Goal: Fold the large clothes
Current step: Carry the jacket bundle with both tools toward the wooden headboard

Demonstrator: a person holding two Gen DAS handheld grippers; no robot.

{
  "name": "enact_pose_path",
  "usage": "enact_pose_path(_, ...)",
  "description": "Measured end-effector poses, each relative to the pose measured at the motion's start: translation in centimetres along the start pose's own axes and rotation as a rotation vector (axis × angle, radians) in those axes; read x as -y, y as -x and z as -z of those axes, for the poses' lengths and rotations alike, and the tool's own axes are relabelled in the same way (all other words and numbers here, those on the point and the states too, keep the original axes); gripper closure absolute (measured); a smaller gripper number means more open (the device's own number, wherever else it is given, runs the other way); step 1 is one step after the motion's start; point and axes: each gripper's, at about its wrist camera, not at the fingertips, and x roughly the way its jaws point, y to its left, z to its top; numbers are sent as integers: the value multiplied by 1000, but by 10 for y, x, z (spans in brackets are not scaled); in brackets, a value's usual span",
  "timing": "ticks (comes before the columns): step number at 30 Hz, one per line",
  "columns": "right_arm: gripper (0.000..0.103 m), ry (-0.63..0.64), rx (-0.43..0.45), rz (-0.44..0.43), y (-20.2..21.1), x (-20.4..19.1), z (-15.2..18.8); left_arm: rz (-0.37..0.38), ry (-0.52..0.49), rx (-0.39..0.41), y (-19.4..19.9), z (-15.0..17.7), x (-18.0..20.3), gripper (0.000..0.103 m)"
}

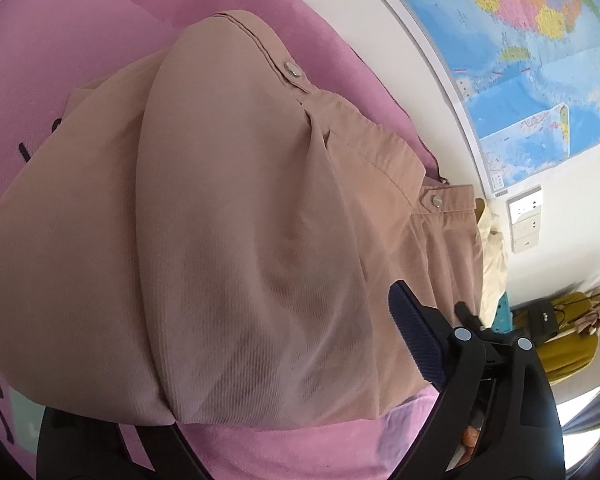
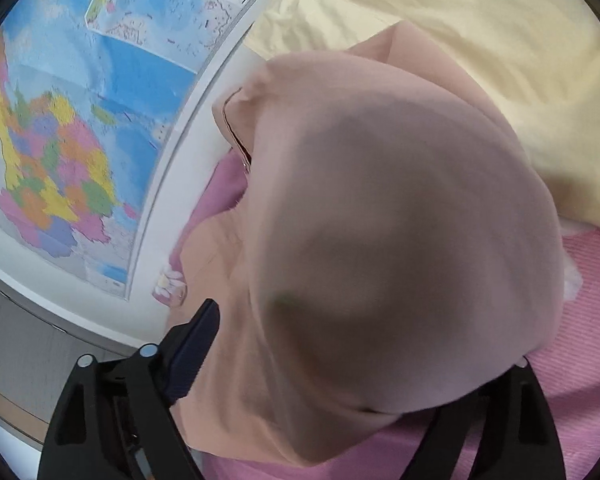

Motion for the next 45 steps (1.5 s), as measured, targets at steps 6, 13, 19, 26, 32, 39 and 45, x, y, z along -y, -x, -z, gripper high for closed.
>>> enact_pose_path(6, 67, -54, -24, -43, -4, 19, -5, -72, -28, -11, -4, -3, 7, 25)
enact_pose_path(13, 75, -18, -59, -127, 0, 18, -7, -75, 17, -24, -5, -13, -5, 57)
enact_pose_path(19, 48, -39, -92, -150, -11, 16, -12, -28, 36, -38, -9, -21, -6, 43)
enact_pose_path(26, 86, 18, -113, -130, -17, 6, -8, -55, -8, -43, -11, -24, -2, 76)
enact_pose_path(32, 89, 97, -122, -188, -10, -27, -5, -50, -47, -17, 9, -33, 5, 85)
enact_pose_path(39, 90, 171, -119, -227, -8, -65, -8, -30, -66, 57, 43, -57, 7, 87)
enact_pose_path(45, 90, 244, -106, -261, -16, -111, -15, -67, -123, 137, 74, -83, 20, 89)
